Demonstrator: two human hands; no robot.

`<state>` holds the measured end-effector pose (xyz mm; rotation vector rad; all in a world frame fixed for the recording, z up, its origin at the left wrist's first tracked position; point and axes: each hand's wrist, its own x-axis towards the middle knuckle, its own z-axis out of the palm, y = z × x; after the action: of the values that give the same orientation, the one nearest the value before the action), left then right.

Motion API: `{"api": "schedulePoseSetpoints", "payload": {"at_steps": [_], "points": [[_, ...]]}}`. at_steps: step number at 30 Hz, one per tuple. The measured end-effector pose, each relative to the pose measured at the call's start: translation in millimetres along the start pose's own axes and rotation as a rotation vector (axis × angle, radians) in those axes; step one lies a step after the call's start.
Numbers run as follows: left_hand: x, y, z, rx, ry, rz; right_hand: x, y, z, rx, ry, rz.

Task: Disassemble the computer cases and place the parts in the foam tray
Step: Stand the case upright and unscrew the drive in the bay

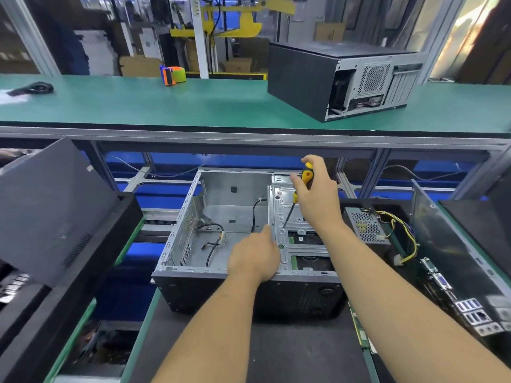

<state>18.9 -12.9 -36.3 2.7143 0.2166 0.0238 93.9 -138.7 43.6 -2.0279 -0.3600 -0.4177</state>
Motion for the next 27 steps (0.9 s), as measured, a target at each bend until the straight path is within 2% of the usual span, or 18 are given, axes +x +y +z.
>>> {"api": "schedulePoseSetpoints", "payload": {"at_steps": [11, 16, 20, 23, 25, 27], "points": [[-0.1, -0.3, 0.0, -0.014, 0.002, -0.006, -0.1, 5.8, 9.2, -0.011, -0.023, 0.055], [1.2, -1.1, 1.3, -0.007, 0.005, -0.011, 3.1, 5.1, 5.9, -0.119, -0.098, -0.061], [0.5, -0.9, 1.0, -0.018, 0.008, -0.007, 10.6, -7.9, 4.5, -0.352, -0.113, -0.227], [-0.4, -0.6, -0.3, -0.053, -0.013, -0.027, 20.4, -19.2, 7.6, -0.677, -0.066, -0.168], [-0.7, 0.8, -1.4, -0.061, -0.032, -0.043, 24.9, -27.3, 11.1, -0.844, -0.141, -0.112], [-0.1, 1.8, -2.0, -0.066, -0.041, -0.051, 29.4, -37.0, 13.6, -0.905, -0.249, -0.085]]}}
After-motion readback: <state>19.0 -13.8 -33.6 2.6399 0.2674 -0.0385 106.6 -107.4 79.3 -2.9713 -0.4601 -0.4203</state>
